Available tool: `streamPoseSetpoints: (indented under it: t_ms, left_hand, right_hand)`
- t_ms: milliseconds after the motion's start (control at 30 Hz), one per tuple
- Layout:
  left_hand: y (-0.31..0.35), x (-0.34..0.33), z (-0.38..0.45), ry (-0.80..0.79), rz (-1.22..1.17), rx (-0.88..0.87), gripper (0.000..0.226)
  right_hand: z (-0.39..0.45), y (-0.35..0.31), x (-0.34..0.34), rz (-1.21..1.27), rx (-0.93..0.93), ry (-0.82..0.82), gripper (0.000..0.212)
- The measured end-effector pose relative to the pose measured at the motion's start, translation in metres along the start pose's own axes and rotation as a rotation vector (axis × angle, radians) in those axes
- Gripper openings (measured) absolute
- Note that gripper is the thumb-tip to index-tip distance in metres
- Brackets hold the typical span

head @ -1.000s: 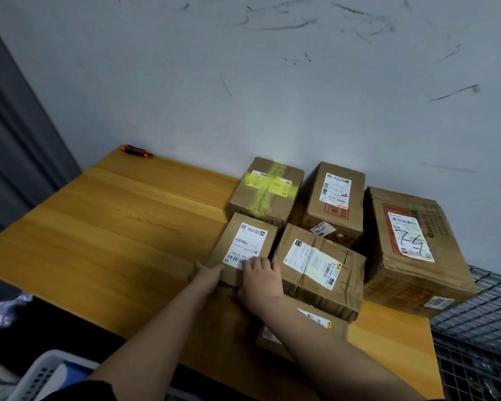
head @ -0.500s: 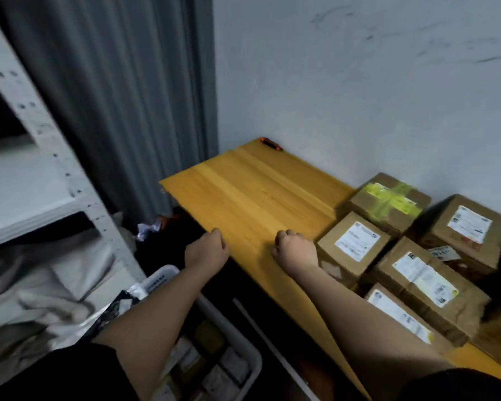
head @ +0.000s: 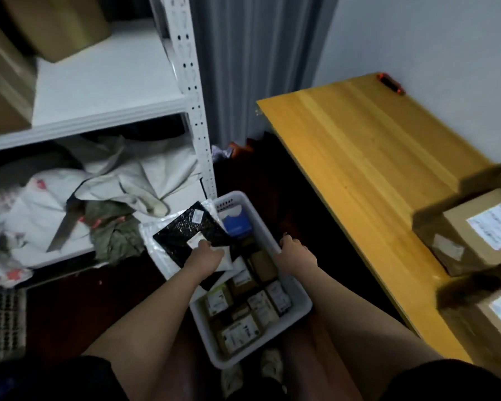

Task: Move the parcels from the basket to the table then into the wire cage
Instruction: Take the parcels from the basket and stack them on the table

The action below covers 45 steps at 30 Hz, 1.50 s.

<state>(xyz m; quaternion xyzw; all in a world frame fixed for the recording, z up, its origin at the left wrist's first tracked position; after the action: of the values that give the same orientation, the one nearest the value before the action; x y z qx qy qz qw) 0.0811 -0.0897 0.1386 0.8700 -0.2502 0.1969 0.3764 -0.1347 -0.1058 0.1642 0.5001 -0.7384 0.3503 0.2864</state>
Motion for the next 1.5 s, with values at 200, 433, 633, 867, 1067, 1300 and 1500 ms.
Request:
streamPoseSetpoints:
  t_ms: [200,433,633,867,1067,1300,1500]
  left_hand:
    - [-0.098,-0.074,0.034,-0.093,-0.208,0.183,0.036]
    - [-0.180,-0.179,0.080,-0.127,-0.353,0.238,0.024]
    - [-0.235,-0.255,0.124,-0.063,-0.365,0.392,0.007]
    - [-0.298,-0.304,0.158,0.033,-0.425,0.665,0.052]
    - [-0.306,-0.314,0.165,0.143,-0.498,0.719,0.064]
    - [-0.277,-0.269,0.127,0.289,-0.526,0.657,0.078]
    - [-0.135,-0.167,0.053,0.259,-0.627,0.403,0.048]
  right_hand:
    - [0.037,0.015,-0.110,0.091,-0.064,-0.250,0.057]
    - [0.098,0.054,-0.221,0.205,-0.094,-0.406,0.061]
    - [0.162,0.092,-0.311,0.328,-0.136,-0.452,0.045]
    - [0.210,0.116,-0.405,0.291,-0.217,-0.593,0.059]
    - [0.214,0.120,-0.432,0.313,-0.222,-0.656,0.063]
    - [0.171,0.106,-0.335,0.567,-0.168,-0.450,0.050]
    - [0.085,0.088,-0.190,0.910,-0.200,-0.203,0.053]
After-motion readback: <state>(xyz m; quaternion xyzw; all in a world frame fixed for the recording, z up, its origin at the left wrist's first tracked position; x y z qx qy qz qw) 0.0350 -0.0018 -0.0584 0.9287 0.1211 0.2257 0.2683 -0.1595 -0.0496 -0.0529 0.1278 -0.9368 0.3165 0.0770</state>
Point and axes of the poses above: each hand's wrist, its own z-axis towards the middle knuckle, its own x-axis out of the back of the hand, y = z × x, the point moved 4 cm from there along z, towards the middle knuckle, and after that the axes turned 2 degrees about -x, right-handed, at the moved point
